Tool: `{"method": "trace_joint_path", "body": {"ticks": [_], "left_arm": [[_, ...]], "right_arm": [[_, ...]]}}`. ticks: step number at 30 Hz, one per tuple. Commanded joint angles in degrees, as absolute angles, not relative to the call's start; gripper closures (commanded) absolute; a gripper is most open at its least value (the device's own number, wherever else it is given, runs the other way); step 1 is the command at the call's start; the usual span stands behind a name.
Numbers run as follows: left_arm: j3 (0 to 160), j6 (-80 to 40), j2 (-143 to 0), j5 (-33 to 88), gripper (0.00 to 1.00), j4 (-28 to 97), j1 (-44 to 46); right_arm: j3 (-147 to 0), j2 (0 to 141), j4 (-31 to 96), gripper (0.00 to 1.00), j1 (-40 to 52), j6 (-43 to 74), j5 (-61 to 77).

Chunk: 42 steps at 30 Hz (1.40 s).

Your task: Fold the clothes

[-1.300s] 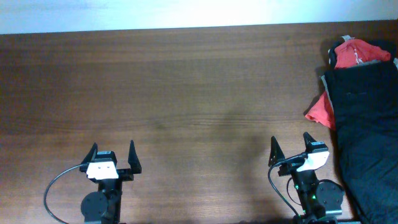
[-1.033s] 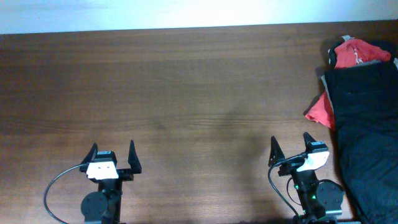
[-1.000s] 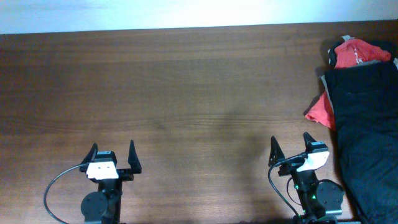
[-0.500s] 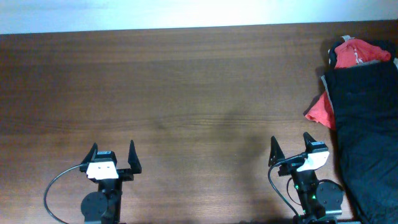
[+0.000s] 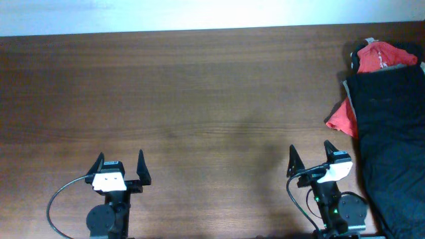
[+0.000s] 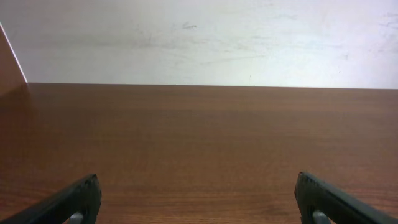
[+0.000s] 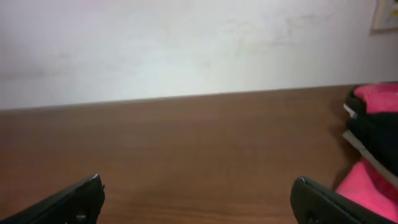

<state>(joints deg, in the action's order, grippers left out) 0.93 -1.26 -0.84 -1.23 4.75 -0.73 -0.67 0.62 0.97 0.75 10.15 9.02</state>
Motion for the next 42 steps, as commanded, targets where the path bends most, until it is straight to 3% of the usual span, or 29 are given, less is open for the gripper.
{"method": "trace_joint_path", "body": {"ticks": [1,3,7,9,13,17,23,27,28,35,40,42], "left_arm": [[0.5,-0.3,-0.4,-0.3,0.01,4.8,-0.9],[0.5,-0.3,-0.4,-0.3,0.01,4.8,-0.9],[0.5,-0.3,-0.4,-0.3,0.01,4.8,-0.9],[0.5,-0.3,-0.4,-0.3,0.01,4.8,-0.9],[0.5,-0.3,-0.4,-0.3,0.01,4.8,-0.9],[0.5,-0.3,-0.4,-0.3,0.01,4.8,-0.9],[0.5,-0.3,-0.4,-0.3,0.01,4.8,-0.9],[0.5,-0.3,-0.4,-0.3,0.01,4.8,-0.9],[0.5,-0.3,-0.4,-0.3,0.01,4.8,-0.9],[0.5,-0.3,-0.4,-0.3,0.01,4.8,-0.9],[0.5,-0.3,-0.4,-0.3,0.01,4.8,-0.9],[0.5,-0.3,-0.4,-0.3,0.01,4.8,-0.9]], "right_arm": [[-0.3,0.2,-1.7,0.01,1.1,29.4,20.7],[-0.3,0.2,-1.8,0.01,1.1,38.4,22.1],[-0.3,0.2,-9.7,0.01,1.1,39.7,21.5],[-0.8,0.4,-17.9,0.01,1.1,37.3,14.2],[-8.2,6.5,-16.8,0.01,1.1,24.4,4.5],[-23.4,27.0,-11.9,0.01,1.1,8.6,-5.3],[-57.0,70.9,5.1,0.01,-5.8,4.7,-14.5],[-69.4,86.9,12.0,0.01,-9.7,3.9,-17.9],[-73.0,93.1,15.1,0.01,-11.1,-2.2,-18.1],[-79.9,111.5,20.4,0.01,-11.7,-18.9,-35.7],[-80.0,118.9,16.6,0.00,-12.1,-19.5,-36.2],[-80.0,120.5,14.2,0.04,-12.1,-19.5,-36.3]]}}
